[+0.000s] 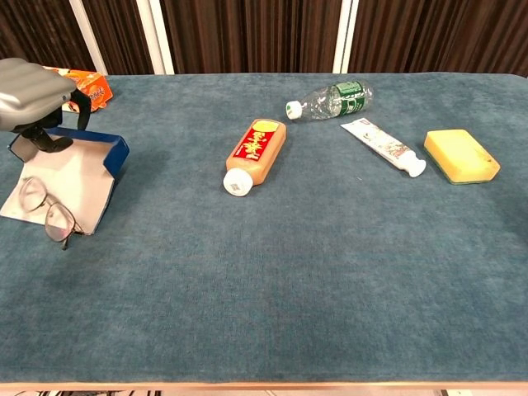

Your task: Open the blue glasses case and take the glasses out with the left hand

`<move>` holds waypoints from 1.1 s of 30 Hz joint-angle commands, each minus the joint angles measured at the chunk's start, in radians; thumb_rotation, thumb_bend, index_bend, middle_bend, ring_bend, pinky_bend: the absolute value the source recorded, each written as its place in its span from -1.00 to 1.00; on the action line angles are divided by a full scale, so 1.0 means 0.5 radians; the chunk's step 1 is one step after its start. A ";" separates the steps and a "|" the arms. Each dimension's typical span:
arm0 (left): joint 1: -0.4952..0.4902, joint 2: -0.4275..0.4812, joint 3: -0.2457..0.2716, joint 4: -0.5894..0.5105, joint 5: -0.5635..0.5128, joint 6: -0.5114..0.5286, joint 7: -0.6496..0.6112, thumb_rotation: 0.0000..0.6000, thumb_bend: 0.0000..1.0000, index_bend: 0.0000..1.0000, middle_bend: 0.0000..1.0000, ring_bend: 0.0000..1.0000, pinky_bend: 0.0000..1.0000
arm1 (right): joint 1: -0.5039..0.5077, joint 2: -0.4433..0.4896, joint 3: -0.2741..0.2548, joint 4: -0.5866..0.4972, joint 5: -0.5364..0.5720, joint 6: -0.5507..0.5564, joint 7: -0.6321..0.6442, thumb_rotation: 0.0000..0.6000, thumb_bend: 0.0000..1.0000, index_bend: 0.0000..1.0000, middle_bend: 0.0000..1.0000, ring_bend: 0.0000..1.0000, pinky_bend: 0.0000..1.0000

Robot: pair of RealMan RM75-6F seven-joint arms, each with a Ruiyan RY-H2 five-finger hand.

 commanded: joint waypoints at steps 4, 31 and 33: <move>0.000 0.015 -0.027 0.006 -0.028 -0.020 0.029 1.00 -0.21 0.14 1.00 0.81 0.92 | 0.000 0.000 0.000 -0.001 0.000 0.001 -0.001 1.00 -0.63 -1.00 -1.00 -1.00 -0.63; 0.269 0.263 -0.039 -0.469 0.020 0.132 -0.280 1.00 -0.63 -0.23 1.00 0.85 0.94 | -0.001 0.003 -0.002 -0.003 -0.001 -0.001 0.003 1.00 -0.63 -1.00 -1.00 -1.00 -0.63; 0.299 0.302 -0.017 -0.538 0.045 0.151 -0.297 1.00 -0.57 -0.17 1.00 0.89 0.97 | -0.001 0.004 -0.002 -0.004 -0.003 0.000 0.003 1.00 -0.63 -1.00 -1.00 -1.00 -0.63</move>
